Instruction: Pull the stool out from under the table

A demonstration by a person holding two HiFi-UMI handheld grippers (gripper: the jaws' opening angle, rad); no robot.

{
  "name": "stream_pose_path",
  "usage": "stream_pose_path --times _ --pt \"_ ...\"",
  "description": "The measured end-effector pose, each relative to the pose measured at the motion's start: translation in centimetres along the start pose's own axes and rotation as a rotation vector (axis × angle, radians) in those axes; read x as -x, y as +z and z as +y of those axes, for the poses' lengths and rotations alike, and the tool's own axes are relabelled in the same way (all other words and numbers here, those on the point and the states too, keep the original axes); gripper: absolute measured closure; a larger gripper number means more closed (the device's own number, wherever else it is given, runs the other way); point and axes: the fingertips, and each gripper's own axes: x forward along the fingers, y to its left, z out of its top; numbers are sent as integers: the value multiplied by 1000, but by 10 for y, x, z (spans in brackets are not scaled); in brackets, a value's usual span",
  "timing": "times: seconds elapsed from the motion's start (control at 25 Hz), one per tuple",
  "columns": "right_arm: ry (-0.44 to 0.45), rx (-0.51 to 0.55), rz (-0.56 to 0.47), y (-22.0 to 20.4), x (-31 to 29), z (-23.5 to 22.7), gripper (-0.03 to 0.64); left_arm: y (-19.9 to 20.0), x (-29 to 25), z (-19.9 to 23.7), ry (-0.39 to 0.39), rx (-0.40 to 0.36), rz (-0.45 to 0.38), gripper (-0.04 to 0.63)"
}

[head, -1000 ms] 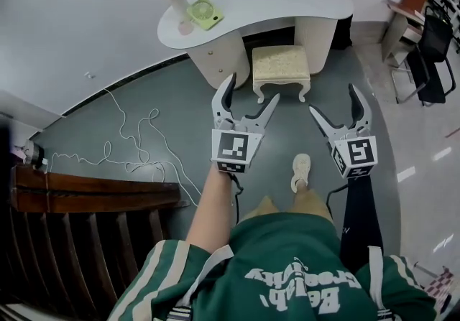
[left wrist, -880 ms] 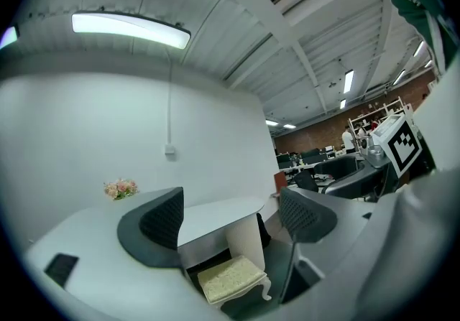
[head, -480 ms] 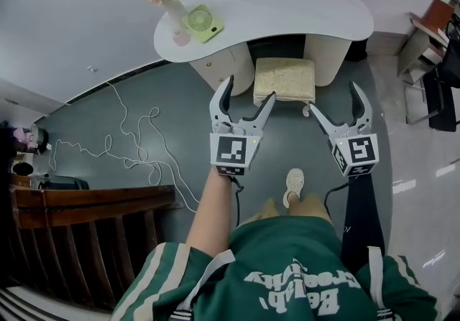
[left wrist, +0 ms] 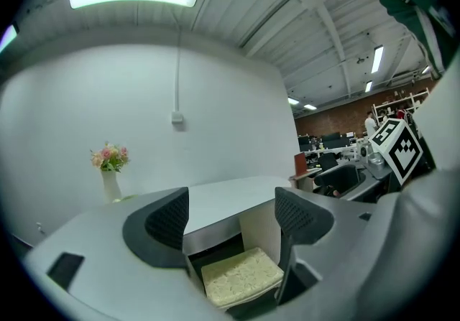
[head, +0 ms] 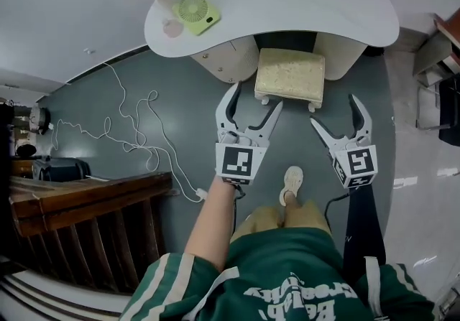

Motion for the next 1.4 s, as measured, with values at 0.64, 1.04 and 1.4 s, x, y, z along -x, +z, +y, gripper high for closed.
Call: stream_pose_path --times 0.64,1.04,1.4 --pt "21 -26 157 -142 -84 -51 144 -153 -99 2 -72 -29 138 228" --pt "28 -40 222 -261 -155 -29 146 -310 -131 12 -128 5 232 229" --pt "11 -53 286 -364 -223 -29 122 -434 -163 34 -171 20 289 220"
